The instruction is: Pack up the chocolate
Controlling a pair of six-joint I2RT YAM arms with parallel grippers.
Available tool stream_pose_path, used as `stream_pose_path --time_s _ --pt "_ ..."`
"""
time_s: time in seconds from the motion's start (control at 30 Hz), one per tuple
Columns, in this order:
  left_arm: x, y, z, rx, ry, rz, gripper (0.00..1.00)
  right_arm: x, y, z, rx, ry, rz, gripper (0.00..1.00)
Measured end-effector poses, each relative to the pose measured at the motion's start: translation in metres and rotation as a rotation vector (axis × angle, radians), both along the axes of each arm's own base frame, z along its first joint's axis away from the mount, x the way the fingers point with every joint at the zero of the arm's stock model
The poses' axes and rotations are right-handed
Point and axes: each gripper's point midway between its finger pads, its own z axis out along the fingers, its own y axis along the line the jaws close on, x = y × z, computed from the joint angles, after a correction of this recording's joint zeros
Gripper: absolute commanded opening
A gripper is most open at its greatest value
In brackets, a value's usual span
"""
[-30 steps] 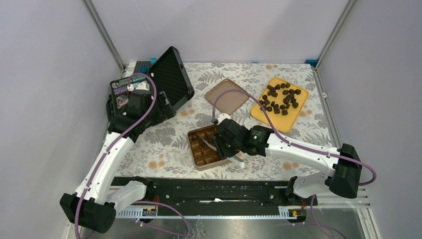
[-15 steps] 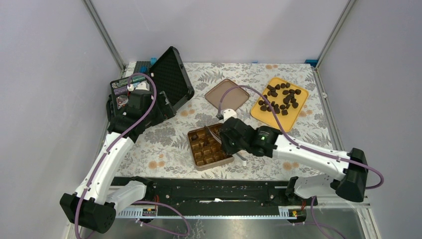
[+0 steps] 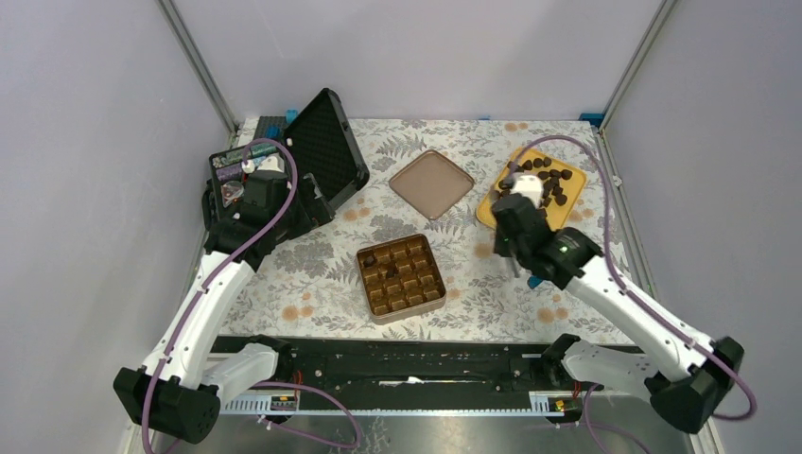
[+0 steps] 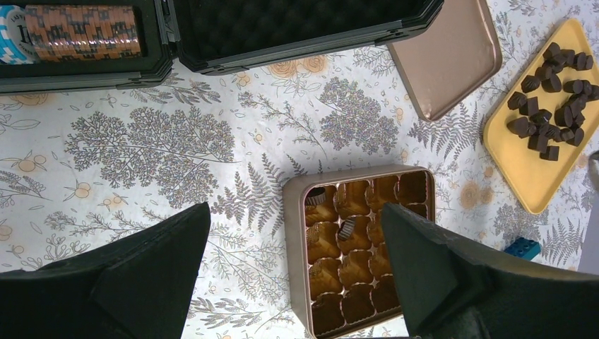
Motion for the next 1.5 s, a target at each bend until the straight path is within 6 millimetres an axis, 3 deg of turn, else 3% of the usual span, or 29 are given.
stream_pose_path --time_s 0.13,0.23,0.43,0.6,1.5 --pt "0.000 -0.001 0.000 -0.003 0.000 -0.003 0.99 0.008 -0.058 -0.005 -0.004 -0.003 -0.189 0.34" --pt "0.000 -0.001 0.000 -0.002 -0.001 -0.008 0.99 0.010 -0.095 -0.024 -0.029 0.044 -0.313 0.36" --pt "-0.001 -0.001 0.000 0.006 -0.001 -0.018 0.99 0.009 -0.126 -0.060 -0.027 0.178 -0.404 0.45" --pt "-0.001 -0.001 0.000 0.012 -0.003 -0.024 0.99 0.016 -0.130 -0.072 -0.008 0.224 -0.405 0.53" --pt "0.008 -0.007 -0.012 0.019 0.030 -0.053 0.99 0.053 -0.129 -0.105 0.101 0.293 -0.458 0.52"
